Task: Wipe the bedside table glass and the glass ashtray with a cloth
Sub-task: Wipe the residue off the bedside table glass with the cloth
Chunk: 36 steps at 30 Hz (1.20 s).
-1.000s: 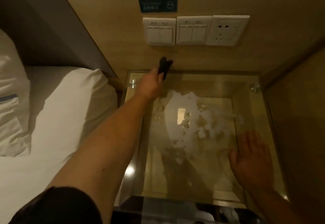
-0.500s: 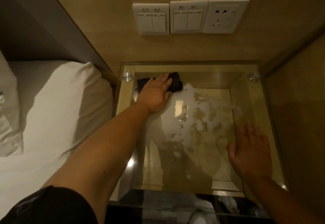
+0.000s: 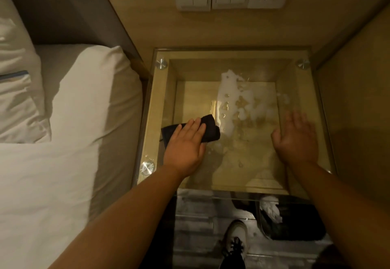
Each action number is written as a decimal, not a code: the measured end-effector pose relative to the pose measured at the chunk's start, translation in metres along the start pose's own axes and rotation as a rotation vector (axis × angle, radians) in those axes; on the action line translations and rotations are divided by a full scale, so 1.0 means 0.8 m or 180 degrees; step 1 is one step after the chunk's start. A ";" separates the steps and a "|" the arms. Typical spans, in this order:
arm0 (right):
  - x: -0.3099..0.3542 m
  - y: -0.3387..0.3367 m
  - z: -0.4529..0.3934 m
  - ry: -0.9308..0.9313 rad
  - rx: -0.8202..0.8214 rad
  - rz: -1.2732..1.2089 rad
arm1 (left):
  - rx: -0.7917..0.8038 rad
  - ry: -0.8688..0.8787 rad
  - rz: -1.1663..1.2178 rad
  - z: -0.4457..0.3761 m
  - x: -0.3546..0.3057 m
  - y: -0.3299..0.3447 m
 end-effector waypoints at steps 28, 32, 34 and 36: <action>-0.002 0.001 0.000 -0.0070 -0.0026 -0.0039 | -0.0105 -0.0235 -0.0069 0.128 -0.098 0.061; -0.003 0.002 0.000 -0.0087 -0.0032 -0.0038 | -0.0092 -0.0142 0.0046 0.136 -0.109 0.064; -0.003 0.001 0.000 -0.0103 -0.0034 -0.0025 | -0.0104 -0.0098 0.0123 0.142 -0.118 0.068; -0.003 0.000 0.000 -0.0096 -0.0010 -0.0027 | -0.0152 -0.0158 0.0222 0.144 -0.124 0.070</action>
Point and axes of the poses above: each hand's wrist, its own z-axis away from the middle knuckle, its own y-axis out of the palm, x = y × z, the point moved 1 cm from there along -z, towards the middle knuckle, and after that the axes turned 13 degrees about y, right-handed, at the moved point
